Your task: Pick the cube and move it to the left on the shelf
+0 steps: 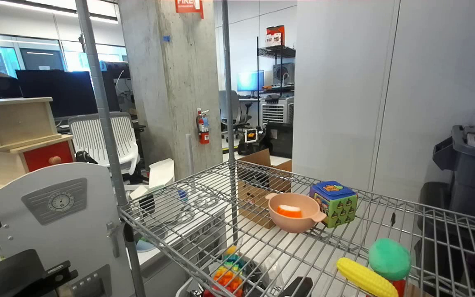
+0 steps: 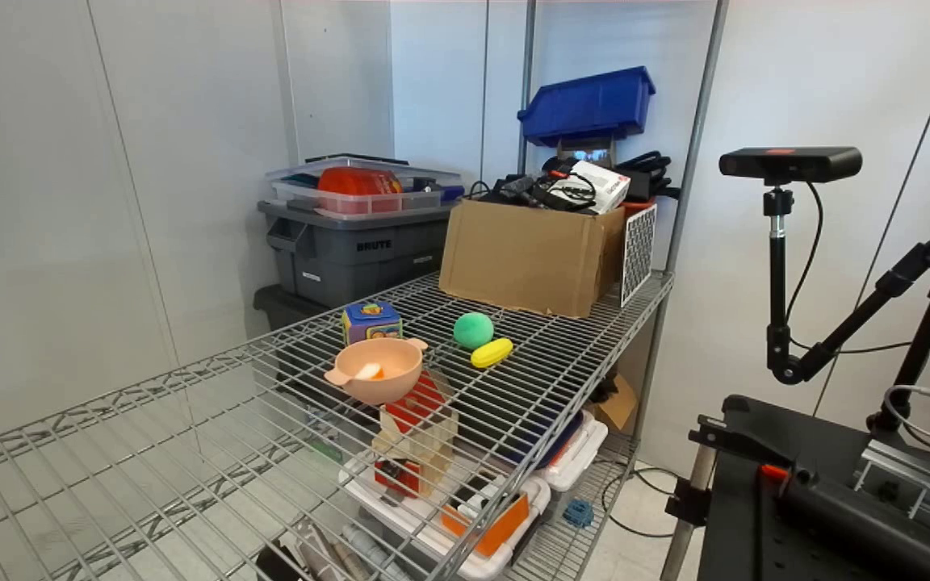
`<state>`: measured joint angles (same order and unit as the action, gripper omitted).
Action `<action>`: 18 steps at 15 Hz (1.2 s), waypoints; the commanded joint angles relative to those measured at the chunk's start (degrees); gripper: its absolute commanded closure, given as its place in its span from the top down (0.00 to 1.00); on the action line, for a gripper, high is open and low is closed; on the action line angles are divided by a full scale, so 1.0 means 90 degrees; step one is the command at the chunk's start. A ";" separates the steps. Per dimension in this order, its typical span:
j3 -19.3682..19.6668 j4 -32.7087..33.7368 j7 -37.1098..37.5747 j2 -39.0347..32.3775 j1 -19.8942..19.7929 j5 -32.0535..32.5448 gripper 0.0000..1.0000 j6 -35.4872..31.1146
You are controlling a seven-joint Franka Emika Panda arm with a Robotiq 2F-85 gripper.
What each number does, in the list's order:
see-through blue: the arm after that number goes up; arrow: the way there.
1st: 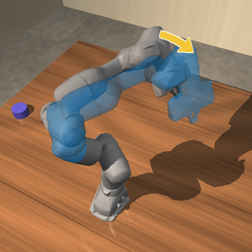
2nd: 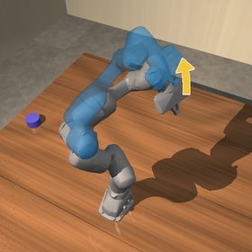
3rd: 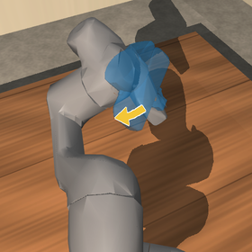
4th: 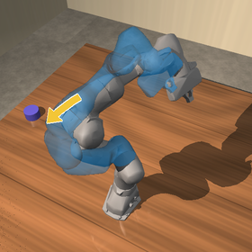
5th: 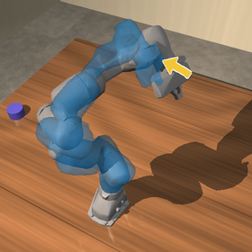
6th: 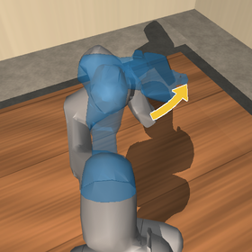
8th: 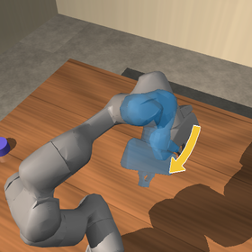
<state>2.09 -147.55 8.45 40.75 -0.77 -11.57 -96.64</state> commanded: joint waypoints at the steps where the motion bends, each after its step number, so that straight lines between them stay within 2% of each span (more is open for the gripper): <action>1: -0.0085 0.0012 -0.0054 -0.0006 -0.0106 -0.0046 1.00 0.0023; 4: -0.0053 0.0281 0.0068 -0.0698 -0.0174 -0.0203 1.00 -0.0634; 8: 0.0164 0.1252 0.0331 -0.2196 -0.0232 -0.0779 1.00 -0.1706; 13: 0.0282 0.2836 0.0893 -0.4112 -0.0242 -0.1877 1.00 -0.2479; 18: 0.0221 0.4532 0.1709 -0.5972 -0.0288 -0.2798 1.00 -0.3675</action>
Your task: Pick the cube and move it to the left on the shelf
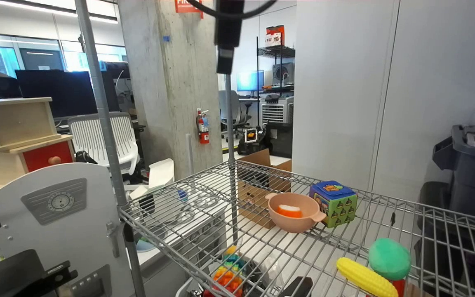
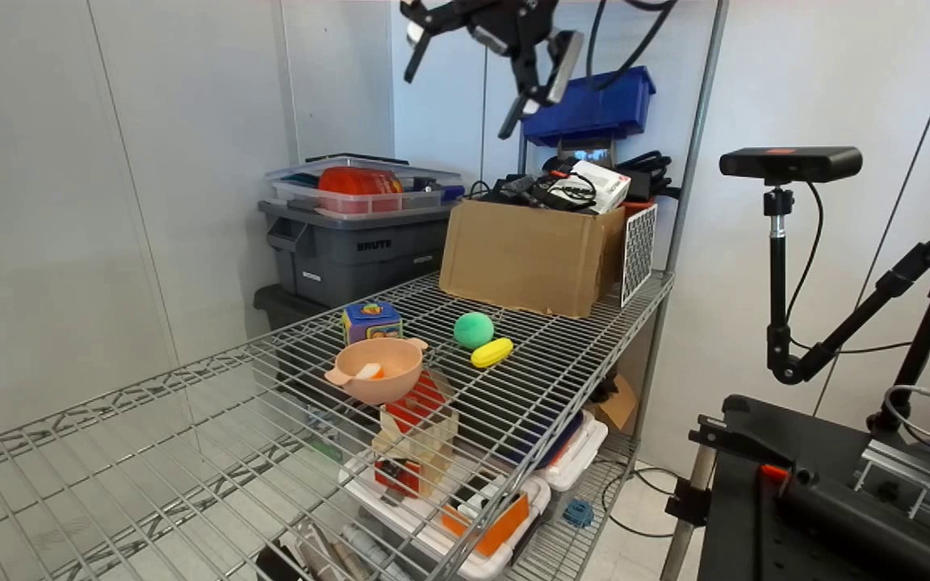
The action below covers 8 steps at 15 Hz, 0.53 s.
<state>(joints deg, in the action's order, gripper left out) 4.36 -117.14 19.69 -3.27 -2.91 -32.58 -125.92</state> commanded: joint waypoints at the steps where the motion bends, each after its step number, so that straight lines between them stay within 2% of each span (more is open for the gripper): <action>1: 0.0005 0.1537 0.0671 -0.1469 -0.0027 -0.0589 1.00 -0.0623; 8: 0.0152 0.4098 0.2724 -0.4100 -0.0184 -0.0444 1.00 -0.1843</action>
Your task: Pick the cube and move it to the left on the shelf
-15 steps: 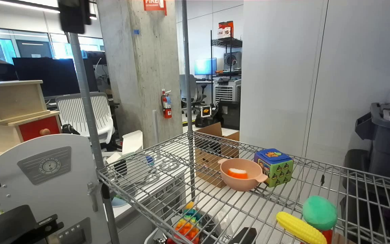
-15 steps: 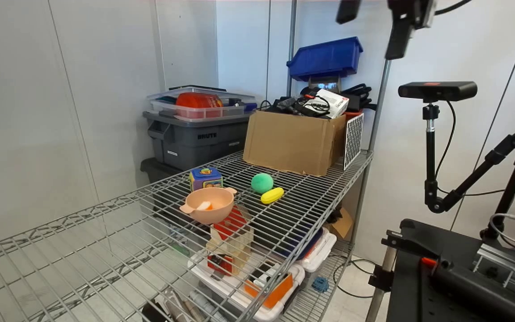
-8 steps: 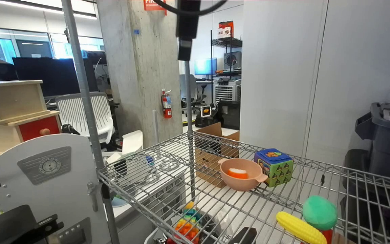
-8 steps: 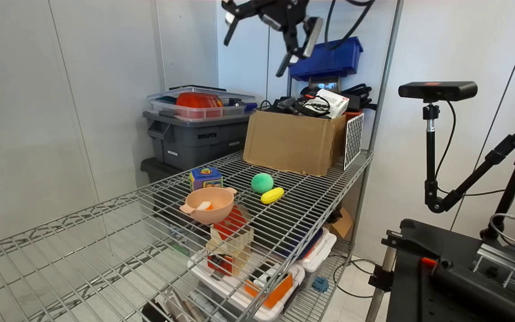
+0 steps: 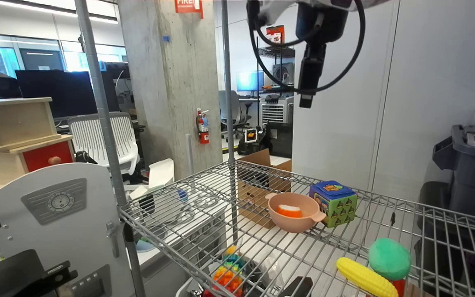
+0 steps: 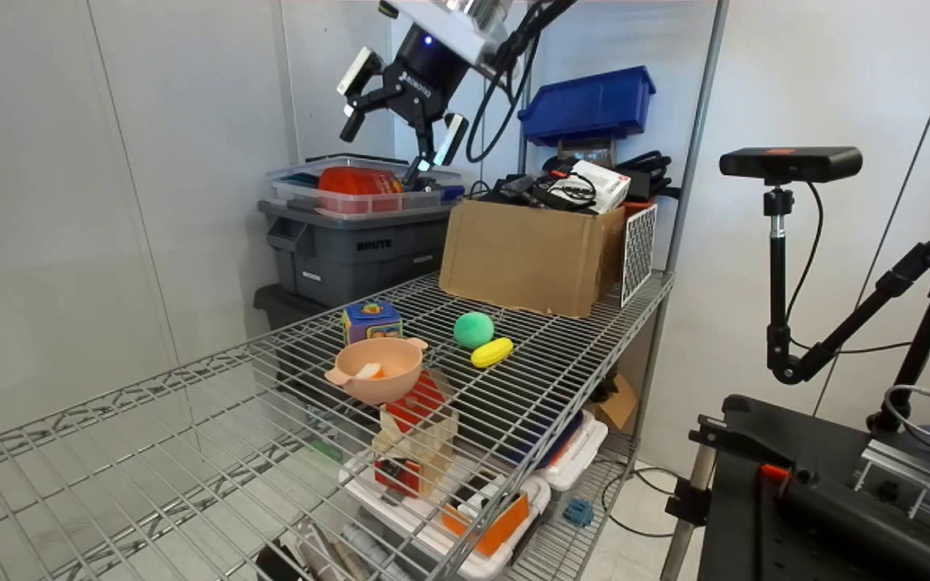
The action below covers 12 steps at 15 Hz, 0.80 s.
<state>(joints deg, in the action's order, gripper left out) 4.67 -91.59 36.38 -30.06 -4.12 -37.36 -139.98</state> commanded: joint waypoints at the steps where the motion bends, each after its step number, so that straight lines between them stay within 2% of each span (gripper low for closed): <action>1: 0.0201 0.1595 0.1233 -0.1458 -0.0072 0.0189 1.00 -0.0343; 4: 0.0579 0.2449 0.2549 -0.2252 -0.0009 0.0670 1.00 -0.0327; 6: 0.0694 0.3179 0.3400 -0.2834 -0.0092 0.1099 1.00 0.0039; 9: 0.0674 0.4041 0.4452 -0.3466 -0.0215 0.1673 1.00 0.0822; 12: 0.0478 0.4899 0.5026 -0.3976 -0.0405 0.1972 1.00 0.1767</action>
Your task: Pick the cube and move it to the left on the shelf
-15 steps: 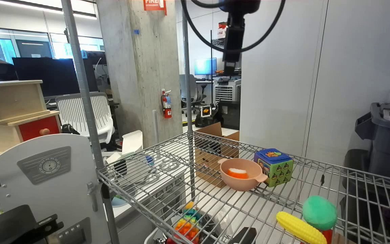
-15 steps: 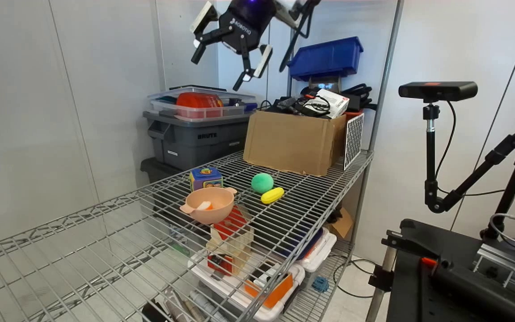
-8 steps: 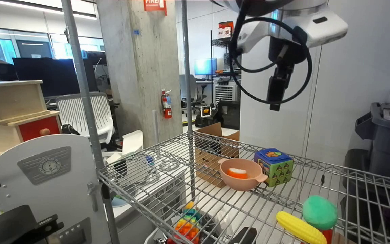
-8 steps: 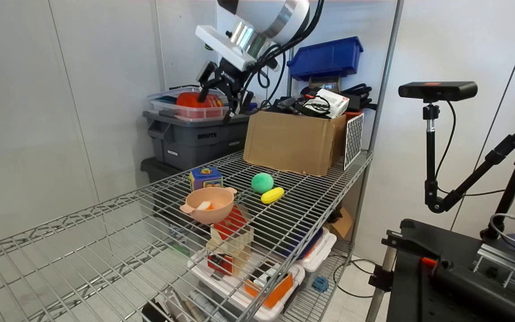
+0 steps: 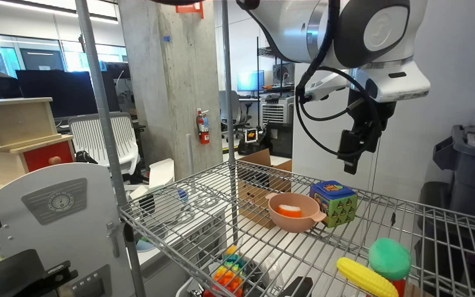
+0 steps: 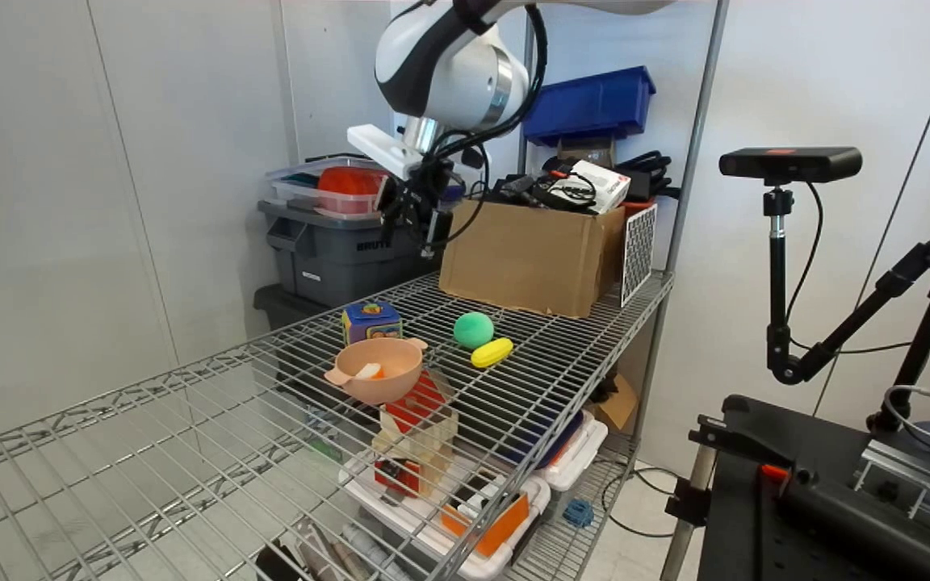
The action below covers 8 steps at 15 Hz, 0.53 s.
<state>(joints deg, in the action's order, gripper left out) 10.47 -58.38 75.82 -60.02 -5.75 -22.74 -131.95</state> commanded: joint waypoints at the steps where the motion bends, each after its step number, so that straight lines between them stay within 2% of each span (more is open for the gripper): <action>1: -0.0230 0.1491 0.0804 -0.0795 -0.0278 0.0409 1.00 0.1207; 5: -0.0298 0.2685 0.0950 -0.1414 -0.0409 0.0165 1.00 0.2599; 8: -0.0387 0.3271 0.1011 -0.1720 -0.0437 0.0103 1.00 0.3060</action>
<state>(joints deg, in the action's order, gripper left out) 8.62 -38.05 83.63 -70.75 -8.46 -20.94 -108.97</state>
